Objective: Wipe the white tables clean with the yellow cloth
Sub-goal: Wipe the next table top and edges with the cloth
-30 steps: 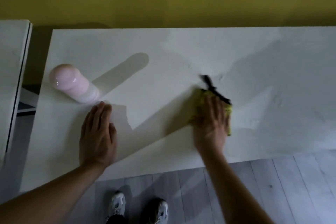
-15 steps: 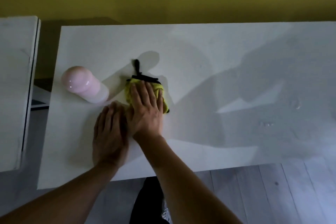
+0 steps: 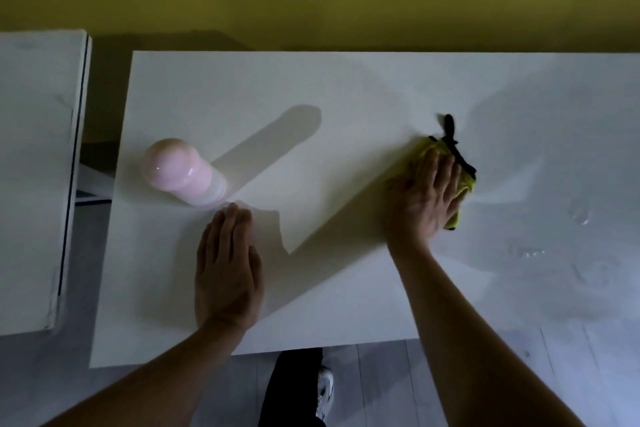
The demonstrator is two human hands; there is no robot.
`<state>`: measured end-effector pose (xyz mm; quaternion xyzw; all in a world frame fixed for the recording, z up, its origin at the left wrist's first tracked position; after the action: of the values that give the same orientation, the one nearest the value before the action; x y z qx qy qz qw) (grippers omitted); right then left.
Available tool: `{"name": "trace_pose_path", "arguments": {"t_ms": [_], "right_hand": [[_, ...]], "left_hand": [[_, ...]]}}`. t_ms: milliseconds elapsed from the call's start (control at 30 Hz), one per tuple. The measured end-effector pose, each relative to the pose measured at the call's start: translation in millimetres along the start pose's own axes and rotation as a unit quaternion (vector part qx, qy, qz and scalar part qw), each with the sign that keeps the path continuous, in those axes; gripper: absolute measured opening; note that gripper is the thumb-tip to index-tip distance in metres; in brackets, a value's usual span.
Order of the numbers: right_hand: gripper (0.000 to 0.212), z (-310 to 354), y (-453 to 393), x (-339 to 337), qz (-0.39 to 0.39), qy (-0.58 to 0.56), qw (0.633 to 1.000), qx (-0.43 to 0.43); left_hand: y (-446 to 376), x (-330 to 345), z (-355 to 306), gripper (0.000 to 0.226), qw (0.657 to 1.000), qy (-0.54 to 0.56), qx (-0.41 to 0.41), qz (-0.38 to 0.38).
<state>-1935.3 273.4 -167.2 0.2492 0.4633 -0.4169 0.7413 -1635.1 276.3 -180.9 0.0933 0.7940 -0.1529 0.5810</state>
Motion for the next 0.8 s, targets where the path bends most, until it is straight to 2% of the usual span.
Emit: {"name": "trace_pose_path", "arguments": {"t_ms": [33, 100, 233, 300, 367, 467, 567, 700, 800], "right_hand": [[0.07, 14, 9, 5, -0.009, -0.004, 1.0, -0.021], [0.071, 51, 35, 18, 0.01, -0.023, 0.993, -0.116], [0.069, 126, 93, 50, 0.129, -0.066, 0.935, -0.323], [0.065, 137, 99, 56, 0.149, -0.052, 0.912, -0.379], [0.064, 127, 86, 52, 0.152, -0.056, 0.902, -0.4], [0.062, 87, 38, 31, 0.089, -0.084, 0.928, -0.351], [0.064, 33, -26, 5, 0.02, -0.039, 0.97, -0.241], [0.068, 1, -63, -1, 0.035, 0.004, 0.998, -0.054], [0.072, 31, -52, 12, 0.039, 0.021, 0.997, -0.062]], "left_hand": [[0, 0, 0, 0.059, 1.0, -0.002, -0.002, 0.002], [0, 0, 1, 0.059, 1.0, -0.003, -0.003, 0.006], [0, -2, 0, 0.059, 1.0, -0.012, 0.004, -0.006], [0, -2, -1, 0.059, 1.0, -0.012, 0.006, -0.011], [0, -1, -1, 0.058, 1.0, -0.013, 0.011, -0.012], [1, 0, 0, 0.058, 1.0, -0.015, 0.018, -0.01], [2, 0, 1, 0.058, 1.0, -0.012, 0.017, -0.007], [2, 3, 0, 0.058, 1.0, -0.015, 0.017, -0.012], [2, 3, 0, 0.058, 1.0, -0.016, 0.015, -0.015]]}}
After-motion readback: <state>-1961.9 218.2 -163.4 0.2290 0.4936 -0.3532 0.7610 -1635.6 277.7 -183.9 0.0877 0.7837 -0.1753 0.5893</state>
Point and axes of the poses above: each hand's wrist, its own y-axis away from the middle knuckle, its own x-axis out of the palm, z = x × y, the point moved 3 cm from there along -y, towards the middle knuckle, and after that the axes turned 3 degrees about x, right-handed, at the moved point
